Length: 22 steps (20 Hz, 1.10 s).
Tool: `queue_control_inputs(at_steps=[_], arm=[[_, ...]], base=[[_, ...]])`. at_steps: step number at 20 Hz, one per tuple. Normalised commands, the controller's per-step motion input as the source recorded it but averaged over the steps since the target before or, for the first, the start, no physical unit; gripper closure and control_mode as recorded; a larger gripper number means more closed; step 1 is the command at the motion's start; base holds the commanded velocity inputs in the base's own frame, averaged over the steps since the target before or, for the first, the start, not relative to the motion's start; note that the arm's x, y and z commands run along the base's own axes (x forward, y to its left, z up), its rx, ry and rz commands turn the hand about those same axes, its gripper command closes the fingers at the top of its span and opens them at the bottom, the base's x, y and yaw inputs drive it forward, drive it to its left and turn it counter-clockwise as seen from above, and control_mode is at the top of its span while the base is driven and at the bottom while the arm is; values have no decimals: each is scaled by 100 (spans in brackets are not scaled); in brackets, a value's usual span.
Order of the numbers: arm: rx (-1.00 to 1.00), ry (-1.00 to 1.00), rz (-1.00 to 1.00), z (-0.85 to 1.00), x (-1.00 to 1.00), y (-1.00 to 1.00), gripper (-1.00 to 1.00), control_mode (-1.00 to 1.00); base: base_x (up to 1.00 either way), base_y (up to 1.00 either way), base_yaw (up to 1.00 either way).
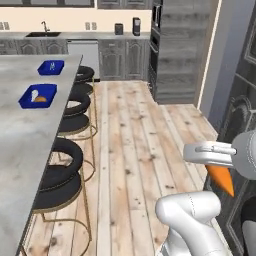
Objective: Gather the carrot and potato from the fridge and place them on a tray on the dining counter. Then gather the fish and chicken drumstick from the fridge and place them on the other tray.
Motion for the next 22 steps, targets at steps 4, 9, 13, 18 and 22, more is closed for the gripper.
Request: queue_control_inputs(at_steps=[4,9,13,18,22], arm=[[0,0,0,0,0,0,100,100],[0,0,0,0,0,0,100,100],[0,0,0,0,0,0,100,100],[0,0,0,0,0,0,100,100],[0,0,0,0,0,0,100,100]], base=[[100,-25,31],[87,-28,36],[76,-31,37],[69,-30,38],[58,-32,39]])
